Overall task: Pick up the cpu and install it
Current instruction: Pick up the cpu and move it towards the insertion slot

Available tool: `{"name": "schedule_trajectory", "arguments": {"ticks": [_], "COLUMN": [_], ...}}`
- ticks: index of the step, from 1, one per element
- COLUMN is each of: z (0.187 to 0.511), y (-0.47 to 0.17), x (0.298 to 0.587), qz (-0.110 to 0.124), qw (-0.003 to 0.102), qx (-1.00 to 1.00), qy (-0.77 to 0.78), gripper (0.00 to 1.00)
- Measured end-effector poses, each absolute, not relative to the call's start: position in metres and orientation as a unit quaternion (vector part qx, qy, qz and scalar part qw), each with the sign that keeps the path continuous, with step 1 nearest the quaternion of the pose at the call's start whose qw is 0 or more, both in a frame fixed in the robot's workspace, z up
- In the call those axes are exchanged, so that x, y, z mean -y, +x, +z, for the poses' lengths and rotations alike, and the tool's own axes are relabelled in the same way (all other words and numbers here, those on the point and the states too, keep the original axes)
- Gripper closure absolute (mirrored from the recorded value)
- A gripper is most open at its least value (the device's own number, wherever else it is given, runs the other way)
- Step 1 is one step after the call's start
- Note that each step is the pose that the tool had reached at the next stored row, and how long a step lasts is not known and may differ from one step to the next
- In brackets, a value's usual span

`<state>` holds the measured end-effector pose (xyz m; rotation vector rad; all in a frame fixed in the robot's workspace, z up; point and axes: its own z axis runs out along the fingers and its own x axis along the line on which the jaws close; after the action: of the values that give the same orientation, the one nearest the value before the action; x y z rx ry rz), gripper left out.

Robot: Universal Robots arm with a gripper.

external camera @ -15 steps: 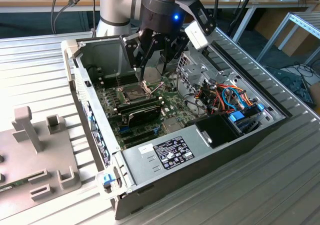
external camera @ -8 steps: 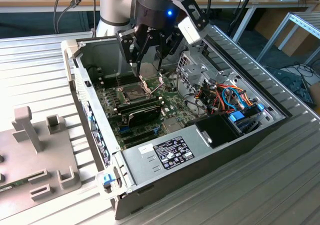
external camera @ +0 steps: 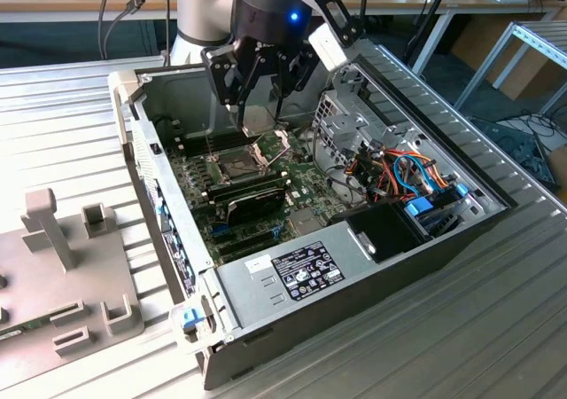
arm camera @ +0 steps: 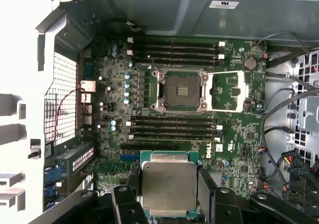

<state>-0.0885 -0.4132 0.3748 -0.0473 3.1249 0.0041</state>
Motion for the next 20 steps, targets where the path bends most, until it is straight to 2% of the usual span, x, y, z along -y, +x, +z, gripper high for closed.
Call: {"name": "schedule_trajectory", "arguments": {"ticks": [20], "z": [0.3729], "y": [-0.0885], "x": [0.4089], "qz": [0.001], "qw": [0.008], "qx": [-1.000], "qy": [-0.015], "gripper": [0.45]}}
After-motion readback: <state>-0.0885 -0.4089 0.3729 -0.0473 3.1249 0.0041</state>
